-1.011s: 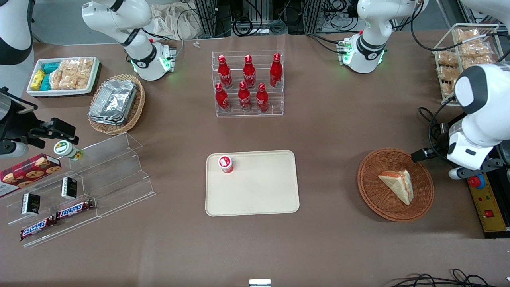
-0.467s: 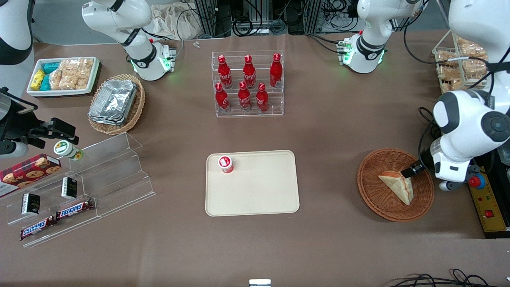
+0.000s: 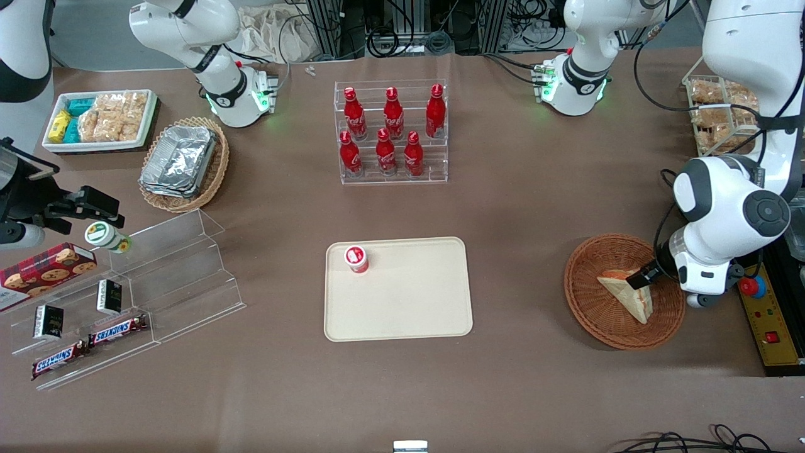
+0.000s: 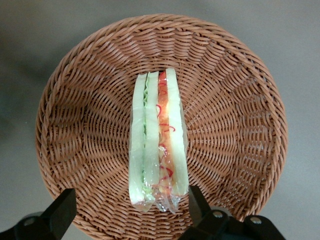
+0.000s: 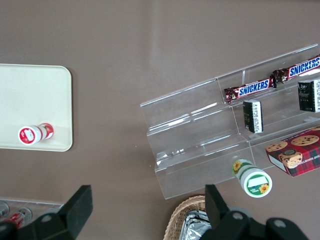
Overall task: Place sandwich from basket to tray
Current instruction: 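Lower the open left gripper onto the sandwich and close on it, then lift the sandwich and carry it toward the white tray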
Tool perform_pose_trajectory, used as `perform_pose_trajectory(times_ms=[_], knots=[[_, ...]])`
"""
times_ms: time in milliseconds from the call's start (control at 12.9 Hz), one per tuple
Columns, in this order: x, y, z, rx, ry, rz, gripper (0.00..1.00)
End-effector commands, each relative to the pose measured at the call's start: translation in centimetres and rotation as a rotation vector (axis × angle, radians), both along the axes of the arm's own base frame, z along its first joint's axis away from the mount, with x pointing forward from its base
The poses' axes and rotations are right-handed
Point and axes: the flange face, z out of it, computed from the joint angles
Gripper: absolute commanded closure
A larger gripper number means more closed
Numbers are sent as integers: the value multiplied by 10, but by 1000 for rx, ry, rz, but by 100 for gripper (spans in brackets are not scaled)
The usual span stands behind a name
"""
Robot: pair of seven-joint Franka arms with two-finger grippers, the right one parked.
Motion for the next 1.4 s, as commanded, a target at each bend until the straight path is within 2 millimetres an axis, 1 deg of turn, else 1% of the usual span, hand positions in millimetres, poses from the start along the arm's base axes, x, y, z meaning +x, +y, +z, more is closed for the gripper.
perform_pose_trajectory(times_ms=[0,78,389,467,544,622,700,778,1011,1167,1322], knots=[[7,-2,-10,-7,-8,27,0],[9,-1,-14,-8,-15,32,0],[12,0,-43,-10,-35,38,0],[13,0,-49,-12,-34,39,4],[13,-1,-54,-15,-40,50,34],[15,-2,-52,-11,-46,90,73],[17,-4,-50,-9,-52,110,100],[19,-5,-49,-9,-55,120,100],[27,-10,-30,-13,-68,154,100],[29,-11,-2,-9,-46,160,100],[29,-12,41,10,-11,148,100]])
